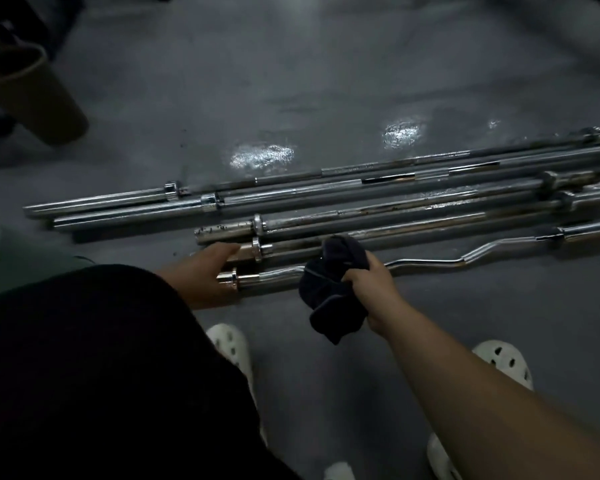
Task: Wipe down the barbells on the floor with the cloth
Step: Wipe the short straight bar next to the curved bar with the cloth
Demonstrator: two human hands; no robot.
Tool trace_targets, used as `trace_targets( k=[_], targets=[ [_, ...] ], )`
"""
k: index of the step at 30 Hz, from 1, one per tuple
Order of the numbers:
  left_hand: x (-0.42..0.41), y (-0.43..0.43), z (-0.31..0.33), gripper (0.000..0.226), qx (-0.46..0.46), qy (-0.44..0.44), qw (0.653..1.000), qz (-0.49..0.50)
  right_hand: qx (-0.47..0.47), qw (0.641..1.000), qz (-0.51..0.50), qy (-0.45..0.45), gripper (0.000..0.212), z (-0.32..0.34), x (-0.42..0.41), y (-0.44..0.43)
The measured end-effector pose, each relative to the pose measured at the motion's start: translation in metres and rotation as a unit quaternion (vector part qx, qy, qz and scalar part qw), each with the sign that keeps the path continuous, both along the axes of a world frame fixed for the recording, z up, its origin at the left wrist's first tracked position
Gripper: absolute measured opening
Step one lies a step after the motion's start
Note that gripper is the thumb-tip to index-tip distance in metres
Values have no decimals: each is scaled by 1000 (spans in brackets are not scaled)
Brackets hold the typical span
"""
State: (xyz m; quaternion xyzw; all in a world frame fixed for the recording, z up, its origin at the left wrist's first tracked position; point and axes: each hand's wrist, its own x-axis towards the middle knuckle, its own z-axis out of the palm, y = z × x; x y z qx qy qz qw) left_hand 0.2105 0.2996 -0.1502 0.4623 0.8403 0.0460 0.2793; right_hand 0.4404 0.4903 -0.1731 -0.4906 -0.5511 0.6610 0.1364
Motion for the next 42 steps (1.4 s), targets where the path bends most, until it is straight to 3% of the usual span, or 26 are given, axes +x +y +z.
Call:
trace_targets(
  k=[7, 11, 13, 15, 18, 23, 27, 28, 30, 32, 35, 38, 40, 42],
  targets=[
    [-31, 3, -61, 73, -9, 18, 999, -39, 80, 987, 88, -108, 45, -32, -23, 13],
    [-50, 4, -113, 59, -87, 99, 990, -46, 207, 926, 255, -187, 57, -72, -53, 31],
    [-59, 0, -133, 72, -95, 116, 986, -77, 230, 919, 235, -216, 60, -85, -66, 44],
    [-71, -4, -154, 82, -94, 121, 984, -95, 246, 922, 149, -258, 57, -108, -82, 53],
    [-75, -3, -177, 76, -59, 120, 987, -90, 266, 887, 134, -354, 56, -138, -108, 9],
    [-69, -2, -192, 53, -2, 135, 990, -48, 308, 860, 316, -257, 48, -137, -187, -93],
    [-61, -6, -194, 47, 28, 162, 986, -21, 395, 799, 407, -202, 54, -142, -142, -42],
    [-58, -8, -195, 48, 28, 167, 986, -10, 410, 796, 383, -229, 56, -149, -121, -22],
    [-52, -8, -197, 48, 25, 184, 983, 10, 377, 840, 239, -309, 58, -156, -97, -1],
    [-47, -6, -198, 46, 17, 188, 982, 17, 335, 855, 149, -366, 55, -157, -119, -30],
    [-42, -9, -198, 40, 28, 189, 981, 25, 349, 836, 335, -258, 54, -143, -159, -104],
    [-37, -18, -197, 50, 53, 176, 983, 28, 360, 789, 448, -217, 57, -137, -157, -76],
    [-27, -27, -195, 57, 60, 165, 984, 32, 375, 769, 436, -279, 56, -142, -135, -34],
    [-20, -29, -193, 61, 52, 164, 984, 49, 361, 805, 324, -340, 57, -143, -122, -19]
  ],
)
